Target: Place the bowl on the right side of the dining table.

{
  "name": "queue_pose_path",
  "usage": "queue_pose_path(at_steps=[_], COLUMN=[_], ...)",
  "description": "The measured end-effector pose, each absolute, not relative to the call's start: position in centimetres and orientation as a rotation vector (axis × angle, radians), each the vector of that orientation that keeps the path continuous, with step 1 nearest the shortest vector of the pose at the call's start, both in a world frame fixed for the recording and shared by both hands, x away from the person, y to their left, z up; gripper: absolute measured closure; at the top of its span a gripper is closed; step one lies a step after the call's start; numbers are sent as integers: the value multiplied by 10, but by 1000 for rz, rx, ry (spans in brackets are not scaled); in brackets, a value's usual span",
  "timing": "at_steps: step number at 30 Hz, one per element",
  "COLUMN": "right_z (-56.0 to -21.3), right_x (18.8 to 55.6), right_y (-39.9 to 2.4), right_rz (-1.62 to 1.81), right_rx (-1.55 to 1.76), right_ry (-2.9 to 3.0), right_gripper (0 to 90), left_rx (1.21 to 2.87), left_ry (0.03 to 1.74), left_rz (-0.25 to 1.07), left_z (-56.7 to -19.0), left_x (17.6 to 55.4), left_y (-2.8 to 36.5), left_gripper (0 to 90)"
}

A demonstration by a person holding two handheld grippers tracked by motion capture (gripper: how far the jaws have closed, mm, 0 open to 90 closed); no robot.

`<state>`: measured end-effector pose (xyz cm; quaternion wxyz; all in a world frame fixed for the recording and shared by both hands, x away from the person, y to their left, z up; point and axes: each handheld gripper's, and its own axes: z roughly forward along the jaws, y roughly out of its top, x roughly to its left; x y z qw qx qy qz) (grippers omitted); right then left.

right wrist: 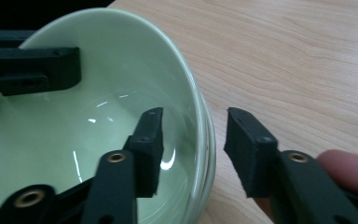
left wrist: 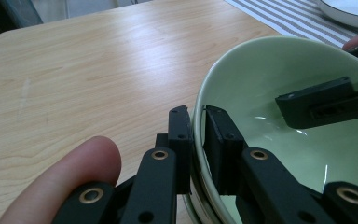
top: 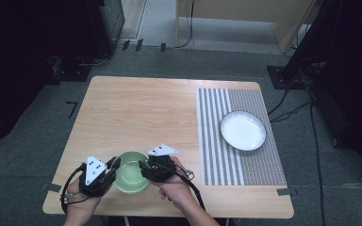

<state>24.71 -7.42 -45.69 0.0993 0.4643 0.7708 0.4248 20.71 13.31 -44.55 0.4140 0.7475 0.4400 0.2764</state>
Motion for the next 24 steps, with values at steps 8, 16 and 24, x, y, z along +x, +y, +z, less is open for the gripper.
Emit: queue_pose_path(at_steps=[8, 16, 24], right_z=[-456, -450, -447], right_x=[243, 240, 238], right_y=[-73, -72, -73], right_rz=[1250, 1260, 1265], right_rx=[1319, 1277, 1251], right_ry=[2231, 2212, 2210], right_gripper=[802, 794, 797], left_rx=[1867, 1853, 1843], left_ry=[1109, 1114, 1103], left_rz=[687, 670, 684], left_z=[-445, -443, -439], left_x=[206, 205, 202], left_y=[135, 138, 137], left_gripper=[808, 807, 811])
